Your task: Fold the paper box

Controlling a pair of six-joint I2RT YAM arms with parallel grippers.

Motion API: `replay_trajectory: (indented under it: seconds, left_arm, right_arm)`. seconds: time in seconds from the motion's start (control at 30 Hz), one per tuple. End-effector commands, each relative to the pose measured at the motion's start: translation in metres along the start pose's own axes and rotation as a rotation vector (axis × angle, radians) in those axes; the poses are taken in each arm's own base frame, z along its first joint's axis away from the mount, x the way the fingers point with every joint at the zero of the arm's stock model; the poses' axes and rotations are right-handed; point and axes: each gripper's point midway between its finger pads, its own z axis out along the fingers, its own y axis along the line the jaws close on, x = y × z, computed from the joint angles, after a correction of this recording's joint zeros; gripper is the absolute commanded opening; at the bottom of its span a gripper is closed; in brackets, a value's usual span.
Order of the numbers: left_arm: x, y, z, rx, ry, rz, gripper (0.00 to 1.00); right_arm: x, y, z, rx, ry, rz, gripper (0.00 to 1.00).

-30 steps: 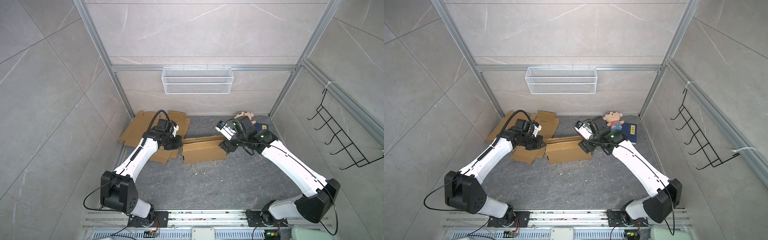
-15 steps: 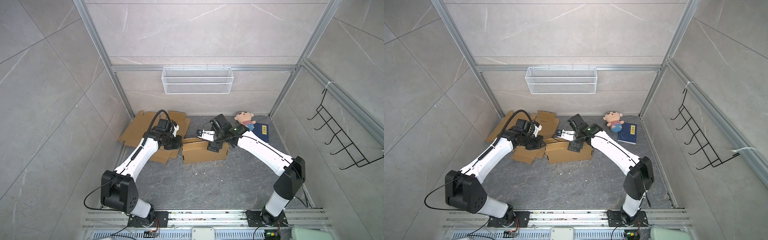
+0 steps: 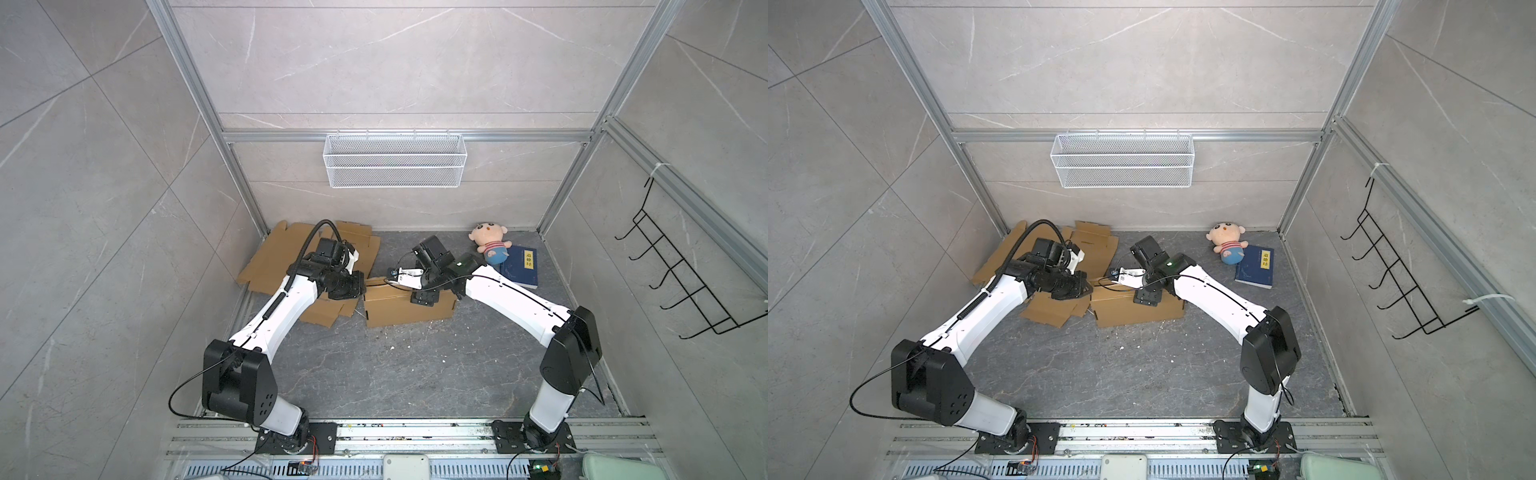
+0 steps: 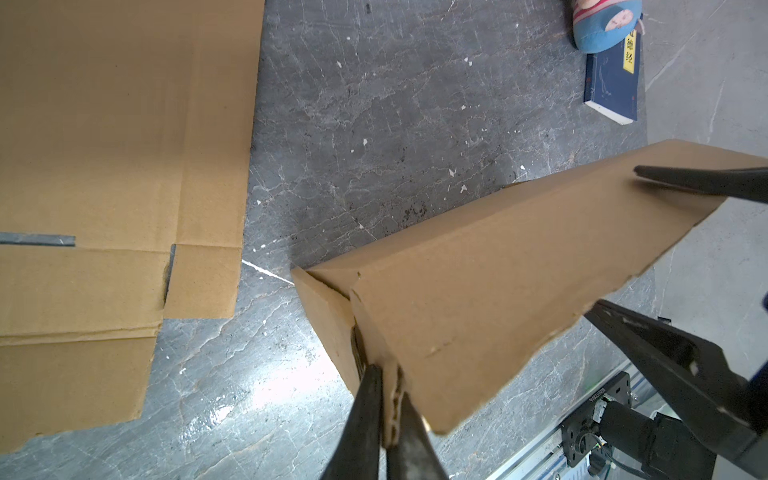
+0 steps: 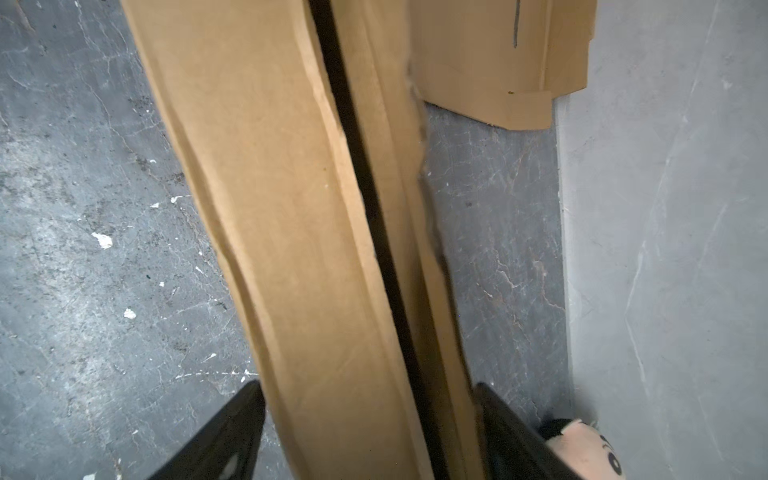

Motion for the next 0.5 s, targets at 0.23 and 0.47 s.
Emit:
replay_trajectory:
  seconds: [0.23, 0.47]
  left_arm:
    - [0.003, -0.017, -0.017, 0.050, 0.011, -0.003, 0.23]
    - [-0.023, -0.043, -0.065, 0.230, -0.120, -0.059, 0.55]
  right_arm:
    - [0.007, 0.010, 0.003, 0.007, 0.000, 0.040, 0.57]
    - [0.013, 0.015, 0.006, 0.009, 0.013, 0.058, 0.54]
